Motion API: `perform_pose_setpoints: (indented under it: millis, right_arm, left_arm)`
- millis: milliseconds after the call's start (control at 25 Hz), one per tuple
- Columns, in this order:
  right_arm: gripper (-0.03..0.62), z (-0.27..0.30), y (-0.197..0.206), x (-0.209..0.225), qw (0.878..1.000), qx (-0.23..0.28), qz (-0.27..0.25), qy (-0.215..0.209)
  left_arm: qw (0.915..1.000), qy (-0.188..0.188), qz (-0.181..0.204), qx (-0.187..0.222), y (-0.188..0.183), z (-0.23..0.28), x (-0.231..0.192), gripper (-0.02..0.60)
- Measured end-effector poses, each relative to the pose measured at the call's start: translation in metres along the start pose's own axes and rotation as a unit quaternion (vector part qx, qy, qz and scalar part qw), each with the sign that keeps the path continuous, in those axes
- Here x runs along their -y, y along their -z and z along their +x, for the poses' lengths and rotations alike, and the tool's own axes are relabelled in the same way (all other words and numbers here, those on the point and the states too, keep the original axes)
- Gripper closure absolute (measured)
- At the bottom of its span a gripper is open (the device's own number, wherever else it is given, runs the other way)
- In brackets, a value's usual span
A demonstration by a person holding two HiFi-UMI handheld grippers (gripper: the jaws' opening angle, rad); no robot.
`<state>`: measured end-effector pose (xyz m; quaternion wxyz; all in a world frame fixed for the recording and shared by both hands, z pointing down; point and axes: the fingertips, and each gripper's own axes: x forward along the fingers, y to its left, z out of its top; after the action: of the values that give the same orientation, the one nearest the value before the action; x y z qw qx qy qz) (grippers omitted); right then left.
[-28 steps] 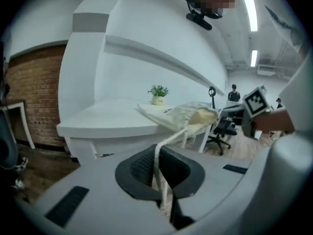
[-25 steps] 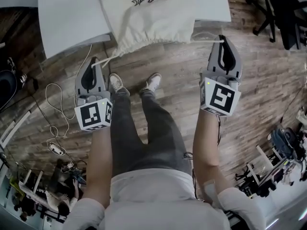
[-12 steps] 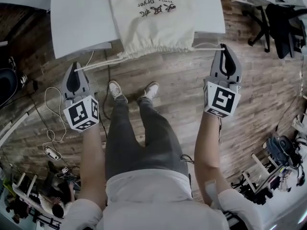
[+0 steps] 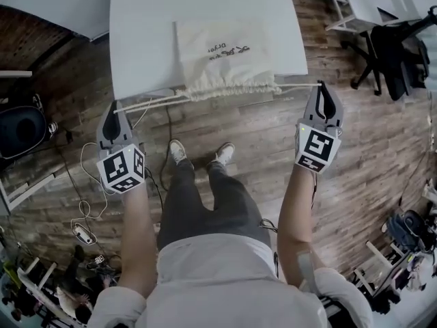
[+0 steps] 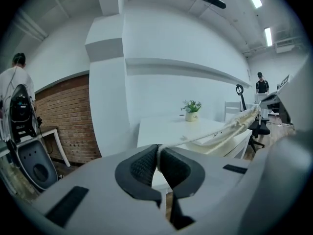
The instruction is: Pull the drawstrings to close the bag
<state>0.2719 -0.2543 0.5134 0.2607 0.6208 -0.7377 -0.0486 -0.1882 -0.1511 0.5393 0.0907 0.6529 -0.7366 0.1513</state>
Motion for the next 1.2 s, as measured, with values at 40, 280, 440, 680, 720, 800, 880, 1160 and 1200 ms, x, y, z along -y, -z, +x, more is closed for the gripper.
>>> perform_pose_setpoints:
  millis: [40,280,440,680,720,800,880,1160,1200]
  right_arm:
    - [0.549,-0.003,-0.004,0.005,1.000,-0.002,0.003,0.005]
    - [0.553,-0.027,-0.051,0.045,0.999,0.019,0.008,0.039]
    - [0.556,-0.041,-0.087,0.079,0.997,0.045,0.008,0.066]
    - [0.555,-0.059,-0.117,0.112,0.994,0.058,0.001,0.093]
    - [0.554,-0.062,-0.122,0.116,0.994,0.062,0.002,0.096]
    - [0.556,-0.069,-0.130,0.123,0.992,0.067,0.005,0.103]
    - [0.556,-0.077,-0.137,0.129,0.991,0.071,0.010,0.111]
    - [0.556,-0.103,-0.163,0.146,0.986,0.093,0.041,0.134]
    - [0.556,-0.108,-0.169,0.150,0.985,0.097,0.039,0.139]
  left_arm:
    - [1.0000,0.002,0.004,0.007,-0.012,-0.005,0.000,0.565]
    - [0.9984,0.000,-0.025,0.050,-0.081,-0.022,-0.029,0.566]
    - [0.9958,0.013,0.000,0.091,-0.128,-0.027,-0.032,0.566]
    - [0.9917,0.026,-0.005,0.126,-0.171,-0.038,-0.041,0.565]
    - [0.9910,0.027,-0.005,0.131,-0.175,-0.040,-0.044,0.565]
    - [0.9898,0.030,0.001,0.139,-0.183,-0.042,-0.044,0.565]
    - [0.9887,0.034,-0.004,0.146,-0.190,-0.044,-0.044,0.565]
    - [0.9842,0.052,0.005,0.169,-0.211,-0.048,-0.051,0.565]
    - [0.9837,0.052,0.002,0.173,-0.214,-0.049,-0.054,0.566]
